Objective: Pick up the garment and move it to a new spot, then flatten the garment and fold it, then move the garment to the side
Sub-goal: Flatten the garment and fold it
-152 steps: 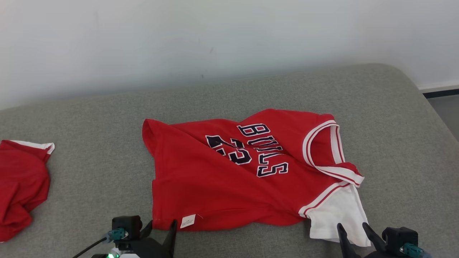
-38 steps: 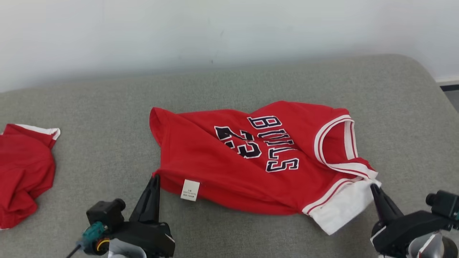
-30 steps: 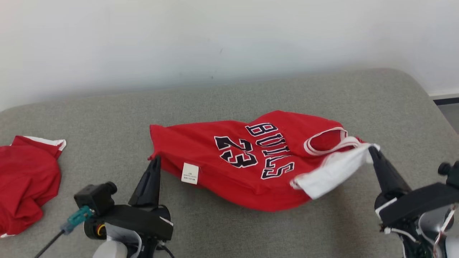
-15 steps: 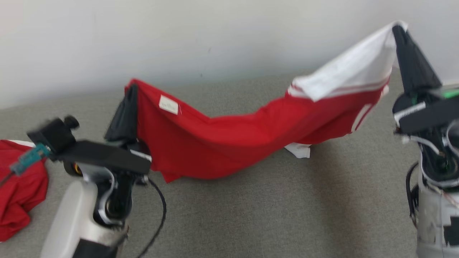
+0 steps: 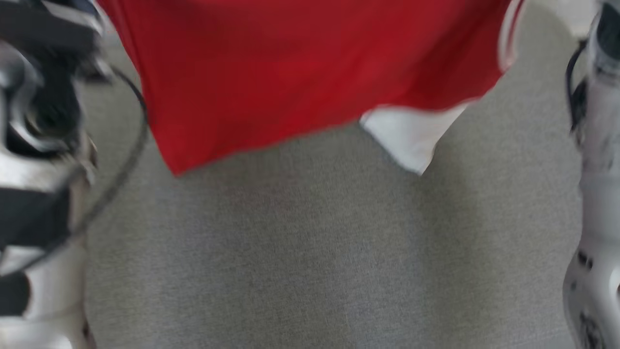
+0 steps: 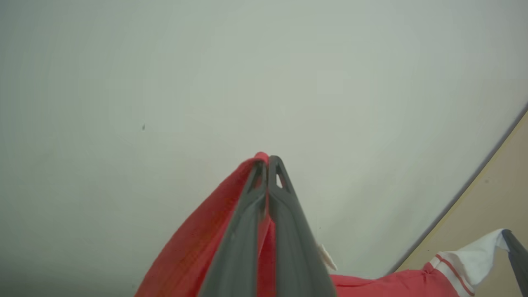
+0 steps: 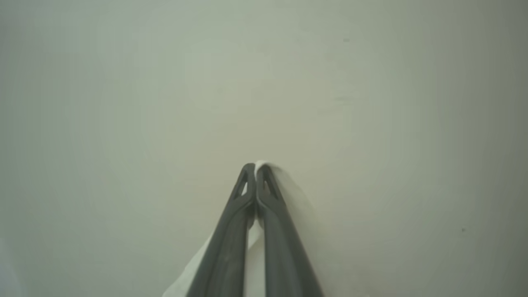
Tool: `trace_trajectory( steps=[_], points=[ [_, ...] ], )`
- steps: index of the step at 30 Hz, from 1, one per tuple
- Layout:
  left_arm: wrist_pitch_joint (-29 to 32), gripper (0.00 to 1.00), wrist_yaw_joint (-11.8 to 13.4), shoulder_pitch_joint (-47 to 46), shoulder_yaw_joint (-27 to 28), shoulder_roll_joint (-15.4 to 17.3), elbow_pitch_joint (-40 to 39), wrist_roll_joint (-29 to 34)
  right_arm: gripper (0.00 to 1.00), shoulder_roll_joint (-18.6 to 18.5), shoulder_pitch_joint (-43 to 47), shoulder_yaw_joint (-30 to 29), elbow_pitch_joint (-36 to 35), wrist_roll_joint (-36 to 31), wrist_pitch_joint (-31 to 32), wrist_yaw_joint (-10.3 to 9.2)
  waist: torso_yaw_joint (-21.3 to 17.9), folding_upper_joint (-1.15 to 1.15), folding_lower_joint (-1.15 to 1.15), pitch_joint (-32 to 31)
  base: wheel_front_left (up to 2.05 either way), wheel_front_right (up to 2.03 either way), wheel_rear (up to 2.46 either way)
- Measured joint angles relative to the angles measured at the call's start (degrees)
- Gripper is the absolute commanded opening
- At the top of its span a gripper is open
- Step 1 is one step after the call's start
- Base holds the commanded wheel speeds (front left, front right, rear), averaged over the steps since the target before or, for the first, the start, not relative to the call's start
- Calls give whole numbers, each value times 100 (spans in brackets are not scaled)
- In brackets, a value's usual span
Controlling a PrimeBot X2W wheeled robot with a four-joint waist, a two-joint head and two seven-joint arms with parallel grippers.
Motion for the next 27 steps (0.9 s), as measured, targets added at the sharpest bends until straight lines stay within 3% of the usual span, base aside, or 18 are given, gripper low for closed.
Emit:
trace_trajectory(
  steps=[6,10,12,15,19,21,27],
  points=[
    [-211,0,225,-1206,242,221,75,153,0,103,-1262,-302,801,-196,-1077,0,-107,0,1,753,0,0,0],
    [-722,0,216,-1816,309,369,216,475,0,214,-1906,-632,1349,-456,-1968,1,-178,1,1,1176,0,0,0],
    [-999,0,88,-2095,309,419,235,597,0,255,-2167,-768,1530,-632,-2206,1,-216,1,2,1342,0,0,0],
    [-1445,0,-148,-2527,215,482,105,848,0,311,-2451,-979,1450,-820,-2318,0,-272,1,1,1530,0,0,0],
    [-1697,0,-289,-2769,237,426,-23,873,0,367,-2525,-1259,538,-1285,-2342,1,-308,-1,-2,1762,0,0,0],
    [-1729,0,-337,-2649,244,426,26,857,0,386,-2375,-1207,334,-1378,-2349,0,-309,-1,-2,1885,0,0,0],
    [-1805,0,-409,-1765,346,586,358,887,0,412,-1655,-542,624,-1419,-2348,1,-278,0,0,2191,0,0,0]
  ],
)
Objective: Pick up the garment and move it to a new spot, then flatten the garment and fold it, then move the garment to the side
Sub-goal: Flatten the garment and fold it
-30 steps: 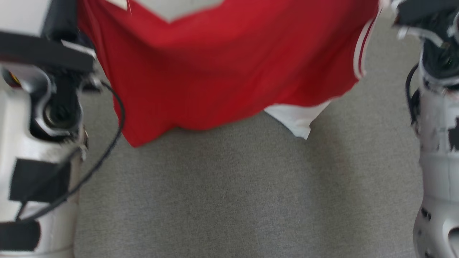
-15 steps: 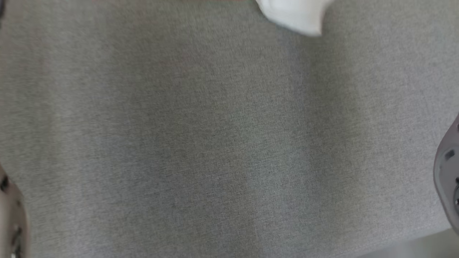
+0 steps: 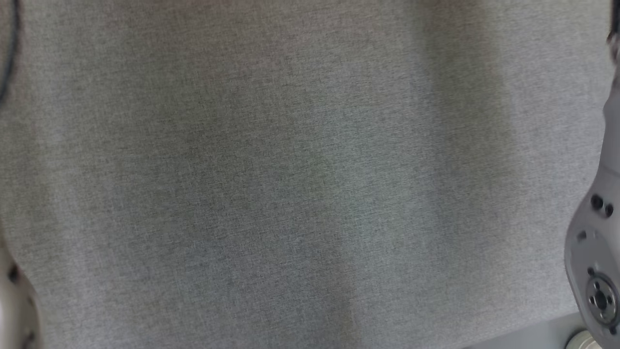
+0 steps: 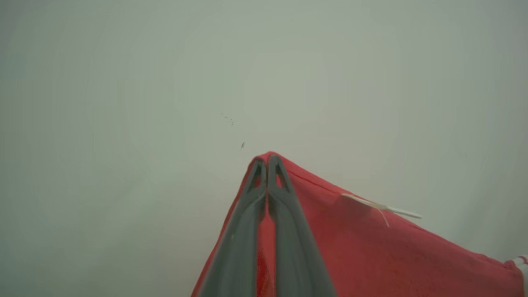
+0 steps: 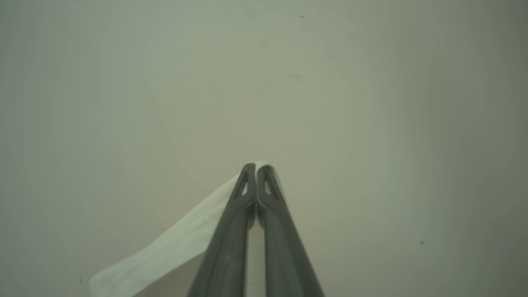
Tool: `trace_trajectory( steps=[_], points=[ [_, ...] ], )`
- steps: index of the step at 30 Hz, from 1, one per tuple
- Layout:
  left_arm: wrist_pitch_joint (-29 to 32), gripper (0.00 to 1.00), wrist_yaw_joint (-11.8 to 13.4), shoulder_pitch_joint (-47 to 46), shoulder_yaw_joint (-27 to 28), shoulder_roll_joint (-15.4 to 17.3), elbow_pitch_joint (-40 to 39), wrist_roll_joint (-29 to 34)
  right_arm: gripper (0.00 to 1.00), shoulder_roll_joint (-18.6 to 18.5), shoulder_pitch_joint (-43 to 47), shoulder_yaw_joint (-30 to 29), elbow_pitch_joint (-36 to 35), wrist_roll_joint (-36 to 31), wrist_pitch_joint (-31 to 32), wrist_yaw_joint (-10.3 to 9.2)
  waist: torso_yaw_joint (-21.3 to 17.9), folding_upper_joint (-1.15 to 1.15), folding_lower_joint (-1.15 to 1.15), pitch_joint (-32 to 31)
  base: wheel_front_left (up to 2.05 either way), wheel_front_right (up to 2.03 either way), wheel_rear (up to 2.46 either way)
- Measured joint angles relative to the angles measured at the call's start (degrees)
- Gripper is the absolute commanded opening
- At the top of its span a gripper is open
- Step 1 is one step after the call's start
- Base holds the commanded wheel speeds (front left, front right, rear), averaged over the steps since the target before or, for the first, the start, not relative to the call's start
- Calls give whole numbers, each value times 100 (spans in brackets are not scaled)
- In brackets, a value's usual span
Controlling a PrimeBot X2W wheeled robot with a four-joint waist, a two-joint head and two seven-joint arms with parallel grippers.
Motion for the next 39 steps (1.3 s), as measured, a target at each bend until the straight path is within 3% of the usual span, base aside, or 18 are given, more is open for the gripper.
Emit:
trace_trajectory(
  steps=[5,10,16,20,26,31,39],
  points=[
    [-18,0,-31,586,-46,-59,22,-134,0,-389,435,720,222,265,-1,0,124,0,0,84,0,0,0],
    [256,0,-33,1246,-236,-27,67,-514,0,-788,953,1435,593,991,265,-1,238,0,0,-15,0,0,0],
    [873,0,-56,2681,-697,12,-289,-1283,0,-1370,2050,1897,411,2026,1744,0,369,0,-2,-512,0,0,0],
    [1147,0,-57,3461,-987,-26,-523,-1615,0,-1638,2785,1660,211,2277,2581,-1,442,-1,-2,-864,0,0,0],
    [1214,0,-56,4542,-1301,-66,-620,-1906,0,-1682,4133,1139,-292,2279,3418,-1,555,-1,-3,-1417,0,0,0],
    [1156,0,-57,5165,-1507,-69,-652,-2056,0,-1516,4957,542,-708,2312,3615,0,629,-2,-3,-1787,0,0,0],
    [1069,0,-57,6154,-1944,-75,-762,-2239,0,-1122,6321,-547,-1059,1759,4042,0,774,-2,-4,-2470,0,0,0]
  ],
)
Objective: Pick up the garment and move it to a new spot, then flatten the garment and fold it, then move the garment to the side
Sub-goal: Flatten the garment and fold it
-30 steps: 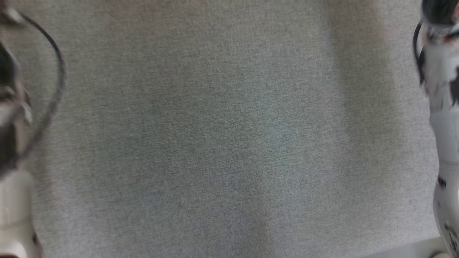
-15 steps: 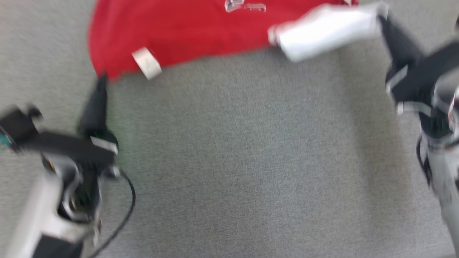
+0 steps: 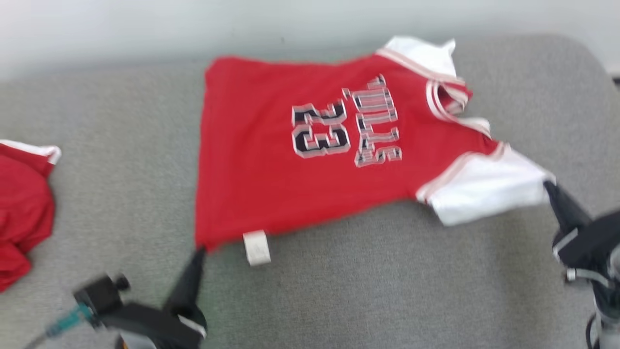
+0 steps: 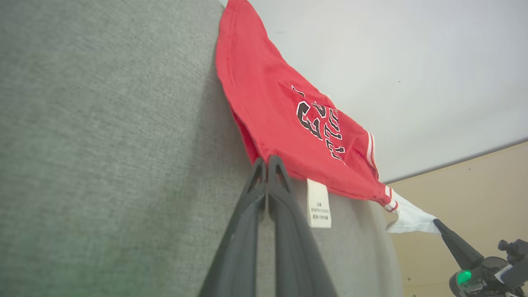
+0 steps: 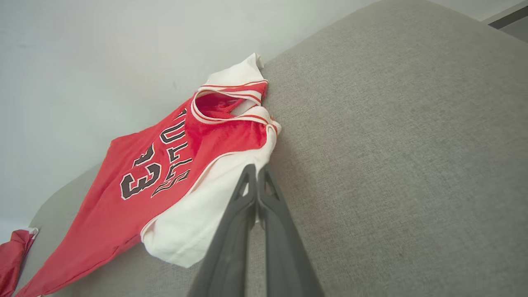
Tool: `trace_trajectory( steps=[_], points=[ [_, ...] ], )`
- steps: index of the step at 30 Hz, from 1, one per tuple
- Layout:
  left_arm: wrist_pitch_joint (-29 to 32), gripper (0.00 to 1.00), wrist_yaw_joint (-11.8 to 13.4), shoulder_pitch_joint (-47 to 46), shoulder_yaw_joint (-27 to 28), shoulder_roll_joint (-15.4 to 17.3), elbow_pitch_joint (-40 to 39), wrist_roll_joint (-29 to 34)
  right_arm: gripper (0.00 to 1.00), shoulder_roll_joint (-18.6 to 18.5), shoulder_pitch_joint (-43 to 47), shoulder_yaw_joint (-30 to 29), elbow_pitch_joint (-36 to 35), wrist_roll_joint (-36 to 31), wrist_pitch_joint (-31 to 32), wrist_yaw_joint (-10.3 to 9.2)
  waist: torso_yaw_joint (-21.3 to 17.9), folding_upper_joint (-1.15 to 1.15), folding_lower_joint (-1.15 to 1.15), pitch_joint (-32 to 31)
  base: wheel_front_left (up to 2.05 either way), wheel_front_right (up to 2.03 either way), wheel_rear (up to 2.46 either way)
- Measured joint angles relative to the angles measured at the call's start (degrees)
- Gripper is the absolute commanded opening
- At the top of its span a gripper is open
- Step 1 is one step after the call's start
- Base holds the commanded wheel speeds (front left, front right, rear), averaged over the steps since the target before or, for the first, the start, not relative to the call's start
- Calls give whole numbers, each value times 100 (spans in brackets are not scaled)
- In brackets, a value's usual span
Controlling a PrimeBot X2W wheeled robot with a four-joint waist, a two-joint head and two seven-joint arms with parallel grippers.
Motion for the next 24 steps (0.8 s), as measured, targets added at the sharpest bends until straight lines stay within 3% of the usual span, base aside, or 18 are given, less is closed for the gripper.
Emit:
trace_trajectory(
  steps=[5,14,24],
  points=[
    [-10,0,0,513,-324,14,-46,-2,0,430,720,-444,-446,-108,491,0,92,0,1,-376,0,0,0],
    [0,0,0,1139,-591,149,21,-114,0,772,1802,-1146,-1115,-719,1434,0,199,0,1,-890,0,0,0],
    [59,0,145,1462,-739,402,238,120,0,1050,2414,-1362,-1374,-1461,2023,0,202,1,2,-1042,0,0,0]
  ],
)
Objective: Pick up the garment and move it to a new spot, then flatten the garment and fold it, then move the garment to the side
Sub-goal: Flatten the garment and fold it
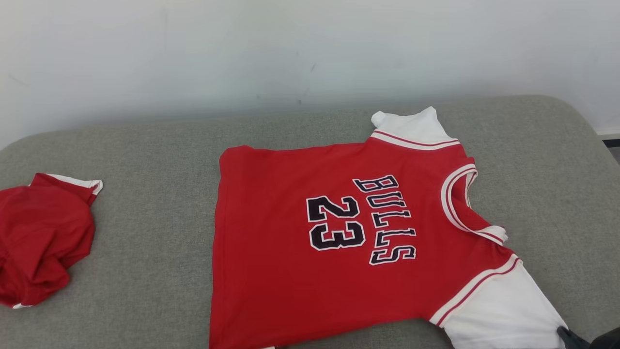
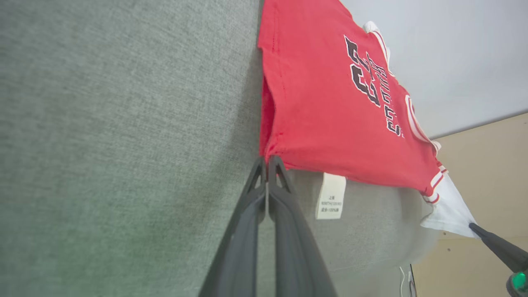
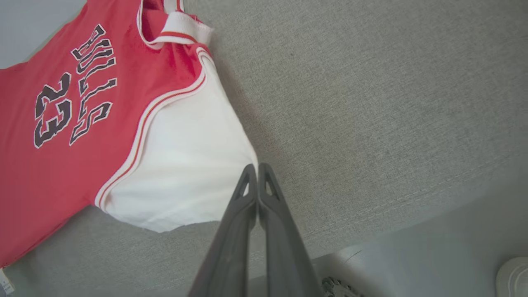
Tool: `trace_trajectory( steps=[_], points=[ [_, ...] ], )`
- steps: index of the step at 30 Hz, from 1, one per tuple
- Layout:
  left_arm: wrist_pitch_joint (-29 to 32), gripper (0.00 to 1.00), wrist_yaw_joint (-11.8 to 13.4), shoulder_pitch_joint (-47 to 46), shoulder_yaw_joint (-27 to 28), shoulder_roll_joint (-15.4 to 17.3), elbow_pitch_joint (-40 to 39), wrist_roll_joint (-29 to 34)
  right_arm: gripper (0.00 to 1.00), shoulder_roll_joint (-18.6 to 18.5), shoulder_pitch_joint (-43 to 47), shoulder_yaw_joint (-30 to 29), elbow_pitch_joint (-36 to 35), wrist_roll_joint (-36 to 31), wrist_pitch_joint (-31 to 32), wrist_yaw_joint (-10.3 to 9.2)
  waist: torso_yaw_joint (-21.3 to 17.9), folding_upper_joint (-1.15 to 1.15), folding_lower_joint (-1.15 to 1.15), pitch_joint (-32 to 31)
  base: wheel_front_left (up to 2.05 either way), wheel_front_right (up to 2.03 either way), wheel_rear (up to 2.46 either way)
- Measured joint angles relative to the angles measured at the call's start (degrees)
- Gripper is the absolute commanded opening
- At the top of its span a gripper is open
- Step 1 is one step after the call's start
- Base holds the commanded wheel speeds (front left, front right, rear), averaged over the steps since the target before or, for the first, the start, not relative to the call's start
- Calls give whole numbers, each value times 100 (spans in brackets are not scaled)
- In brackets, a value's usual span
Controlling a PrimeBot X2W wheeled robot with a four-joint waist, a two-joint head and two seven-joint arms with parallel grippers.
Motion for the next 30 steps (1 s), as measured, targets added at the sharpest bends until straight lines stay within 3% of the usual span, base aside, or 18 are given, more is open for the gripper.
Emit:
trace_trajectory(
  steps=[11,27,30],
  points=[
    [43,0,533,247,-163,343,-77,474,0,32,441,-38,-466,-457,465,0,-102,1,0,26,0,0,0],
    [144,0,588,475,-310,425,-113,493,0,98,784,-109,-740,-346,751,0,-105,0,0,-7,0,0,0],
    [26,0,469,472,-268,445,-49,519,0,119,762,-102,-791,-257,667,0,-96,0,1,17,0,0,0]
  ],
)
